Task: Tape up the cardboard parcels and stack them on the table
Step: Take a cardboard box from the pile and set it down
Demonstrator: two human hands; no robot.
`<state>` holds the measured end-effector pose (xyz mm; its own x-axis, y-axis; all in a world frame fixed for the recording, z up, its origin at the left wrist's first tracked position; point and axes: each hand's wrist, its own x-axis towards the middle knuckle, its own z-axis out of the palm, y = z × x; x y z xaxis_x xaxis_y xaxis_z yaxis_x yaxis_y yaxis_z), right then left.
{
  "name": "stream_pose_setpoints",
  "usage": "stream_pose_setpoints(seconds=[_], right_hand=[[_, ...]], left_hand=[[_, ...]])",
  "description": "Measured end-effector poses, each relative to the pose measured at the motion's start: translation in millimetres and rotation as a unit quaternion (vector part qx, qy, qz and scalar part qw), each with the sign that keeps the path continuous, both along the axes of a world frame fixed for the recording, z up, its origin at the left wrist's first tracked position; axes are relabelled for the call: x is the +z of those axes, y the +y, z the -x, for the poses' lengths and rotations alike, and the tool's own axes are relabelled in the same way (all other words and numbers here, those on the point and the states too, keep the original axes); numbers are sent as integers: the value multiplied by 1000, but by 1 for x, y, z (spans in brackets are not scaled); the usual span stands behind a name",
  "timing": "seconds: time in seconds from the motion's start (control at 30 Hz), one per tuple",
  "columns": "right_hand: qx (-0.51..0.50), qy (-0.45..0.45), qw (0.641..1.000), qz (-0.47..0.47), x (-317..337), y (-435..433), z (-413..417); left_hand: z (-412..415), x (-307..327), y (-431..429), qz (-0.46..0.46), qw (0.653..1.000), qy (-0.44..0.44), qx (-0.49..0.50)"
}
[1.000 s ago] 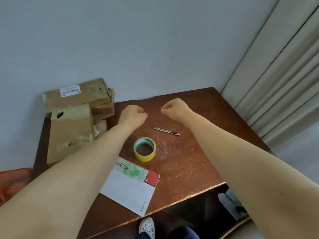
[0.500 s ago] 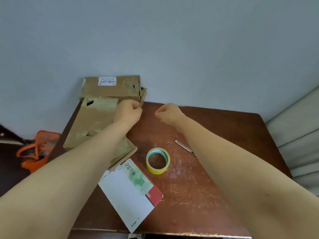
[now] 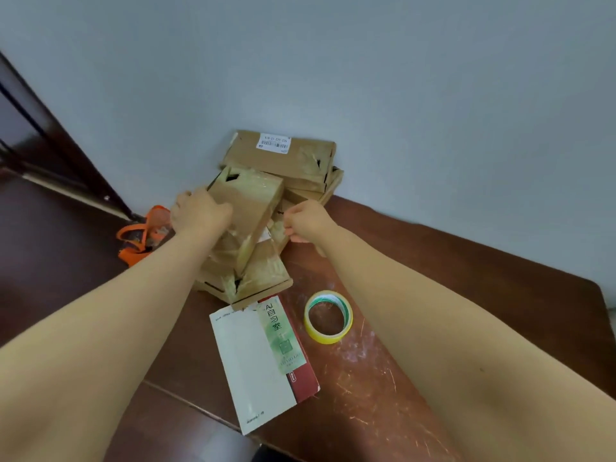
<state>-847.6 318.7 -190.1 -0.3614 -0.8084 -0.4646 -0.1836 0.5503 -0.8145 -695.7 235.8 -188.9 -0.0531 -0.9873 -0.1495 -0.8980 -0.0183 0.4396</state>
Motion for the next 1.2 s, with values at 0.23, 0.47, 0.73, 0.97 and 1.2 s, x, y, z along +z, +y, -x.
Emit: stream_pose_setpoints(seconds=[0.23,0.47,0.73,0.97,1.2], right_hand=[[17,34,999,-18,-9,-25,-30],[-43,50,997,30,0,-24,-31],[-173,80,980,63,6,15,4],[-303,73,948,64,5,60,36],[-388,62,918,56,-4,133,92]], left_hand=[[-12,-5,-19,-109,993,47,20],[-1,5,-18,-99,987,126,0],[40,21,11,-99,965,240,-45],[74,10,43,-128,932,322,-103],[134,6,96,-153,921,305,-186]])
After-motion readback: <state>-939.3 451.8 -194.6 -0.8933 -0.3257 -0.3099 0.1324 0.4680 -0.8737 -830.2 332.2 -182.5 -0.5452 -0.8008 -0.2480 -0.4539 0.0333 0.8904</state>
